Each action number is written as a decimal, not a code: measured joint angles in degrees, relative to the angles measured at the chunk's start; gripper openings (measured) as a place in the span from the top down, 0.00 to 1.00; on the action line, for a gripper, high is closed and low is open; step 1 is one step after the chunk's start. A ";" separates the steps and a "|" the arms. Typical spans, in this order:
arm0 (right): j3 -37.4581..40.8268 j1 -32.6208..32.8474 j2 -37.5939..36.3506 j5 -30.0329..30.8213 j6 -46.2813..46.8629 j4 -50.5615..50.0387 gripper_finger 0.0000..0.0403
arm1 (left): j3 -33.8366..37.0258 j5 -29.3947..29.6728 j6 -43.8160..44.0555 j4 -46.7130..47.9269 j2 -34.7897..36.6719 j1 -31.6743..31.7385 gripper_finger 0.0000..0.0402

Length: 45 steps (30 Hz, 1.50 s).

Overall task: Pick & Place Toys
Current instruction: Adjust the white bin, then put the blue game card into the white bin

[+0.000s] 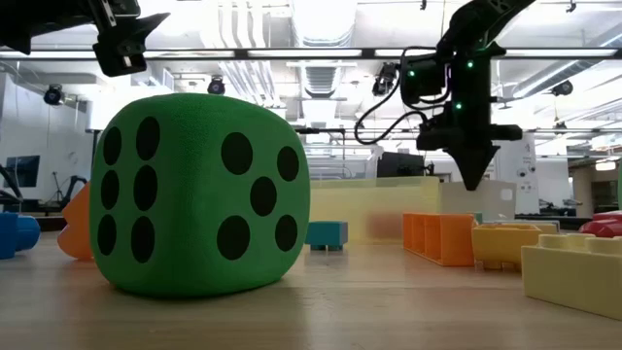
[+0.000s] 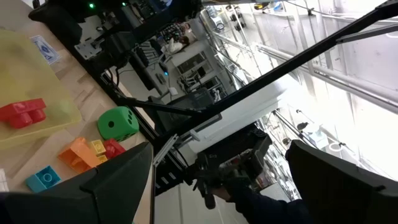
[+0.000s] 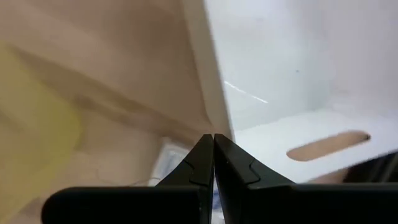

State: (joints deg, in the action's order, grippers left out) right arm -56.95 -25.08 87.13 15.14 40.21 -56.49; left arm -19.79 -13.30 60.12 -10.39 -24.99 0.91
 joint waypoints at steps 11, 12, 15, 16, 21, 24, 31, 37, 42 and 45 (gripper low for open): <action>0.20 -5.46 -0.07 0.35 4.75 -2.09 0.98 | 0.00 -0.01 0.39 0.00 -0.02 -0.02 0.08; 0.20 -5.81 -0.07 0.92 5.63 -2.90 0.98 | 0.00 -0.01 0.39 0.00 -0.01 -0.02 0.08; 0.33 -6.71 -0.13 1.62 6.86 -3.78 0.98 | 0.00 0.00 0.39 0.00 -0.01 -0.02 0.08; 0.33 -6.99 -0.13 1.66 7.38 -3.75 0.98 | 0.00 -0.02 0.39 0.00 -0.02 -0.02 0.08; 0.33 -7.08 -0.13 1.62 9.29 -4.02 0.98 | 0.00 -0.02 0.39 0.00 -0.02 -0.02 0.08; 0.35 -7.00 -0.21 1.57 10.64 -5.74 0.98 | 0.00 -0.02 0.39 0.00 -0.02 -0.04 0.08; 0.40 -3.67 -5.54 1.55 8.05 -6.24 0.98 | -0.02 -0.02 0.40 0.00 -0.02 -0.04 0.08; 1.86 -2.01 -11.82 -5.65 -6.62 -5.46 0.98 | 0.00 -0.02 0.13 0.00 -0.02 -0.04 0.08; 4.73 -2.07 -15.12 -14.78 -15.38 -4.05 0.94 | 0.00 -0.03 -0.26 0.02 -0.01 -0.04 0.08; 6.17 -1.89 -15.50 -18.50 -19.87 -1.57 0.84 | 0.00 -0.02 -0.49 0.01 -0.02 -0.04 0.08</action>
State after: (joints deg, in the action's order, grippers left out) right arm -50.78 -26.98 71.64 -3.36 20.34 -58.06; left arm -19.79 -13.32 59.63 -10.39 -25.01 0.86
